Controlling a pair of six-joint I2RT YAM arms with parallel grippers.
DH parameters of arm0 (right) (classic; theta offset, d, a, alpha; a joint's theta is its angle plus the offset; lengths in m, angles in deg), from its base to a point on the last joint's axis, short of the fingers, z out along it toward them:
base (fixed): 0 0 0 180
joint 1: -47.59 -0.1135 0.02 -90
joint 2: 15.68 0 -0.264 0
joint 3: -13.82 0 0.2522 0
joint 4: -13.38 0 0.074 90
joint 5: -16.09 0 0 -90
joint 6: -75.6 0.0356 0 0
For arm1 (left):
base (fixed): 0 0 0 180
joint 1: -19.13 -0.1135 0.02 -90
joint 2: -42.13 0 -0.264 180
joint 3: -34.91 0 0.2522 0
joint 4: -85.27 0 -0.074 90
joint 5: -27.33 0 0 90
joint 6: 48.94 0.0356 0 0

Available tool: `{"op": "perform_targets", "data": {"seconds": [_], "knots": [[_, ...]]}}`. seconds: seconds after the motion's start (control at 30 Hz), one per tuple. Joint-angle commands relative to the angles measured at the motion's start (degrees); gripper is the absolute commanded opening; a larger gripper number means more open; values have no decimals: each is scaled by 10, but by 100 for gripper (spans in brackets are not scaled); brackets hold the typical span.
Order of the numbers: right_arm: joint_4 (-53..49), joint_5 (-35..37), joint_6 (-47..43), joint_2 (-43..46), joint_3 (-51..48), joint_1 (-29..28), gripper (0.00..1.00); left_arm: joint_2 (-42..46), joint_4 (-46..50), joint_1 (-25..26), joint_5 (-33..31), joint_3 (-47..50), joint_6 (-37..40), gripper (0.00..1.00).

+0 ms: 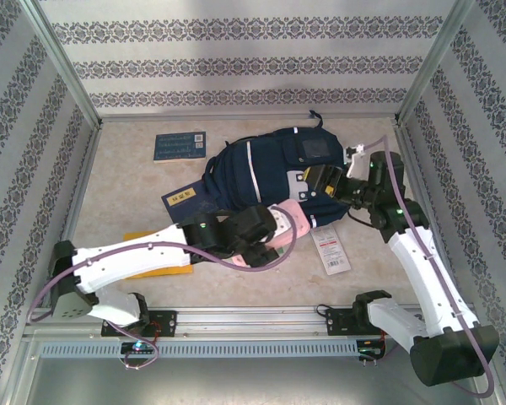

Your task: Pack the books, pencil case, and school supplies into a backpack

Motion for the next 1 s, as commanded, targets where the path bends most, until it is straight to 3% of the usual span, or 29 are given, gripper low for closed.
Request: {"op": "perform_targets", "data": {"seconds": [0.0, 0.17, 0.37, 0.53, 0.73, 0.87, 0.97], "knots": [[91, -138, 62, 8, -39, -29, 82, 29, -20, -18, -23, 26, 18, 80], [114, -171, 64, 9, -66, -95, 83, 43, -22, -39, -21, 45, 22, 80], [136, -168, 69, 4, -93, -128, 79, 59, -42, -57, 0, 51, 23, 79], [153, -148, 77, -12, -105, -130, 66, 68, -62, -57, 23, 57, 23, 79], [174, -137, 89, -22, -111, -134, 37, 72, -66, -57, 28, 61, 23, 81], [169, -128, 91, -15, -109, -126, 29, 67, -58, -64, 24, 63, 7, 95], [157, -112, 94, 1, -107, -106, 28, 74, -44, -102, 79, 54, -41, 99]]}}
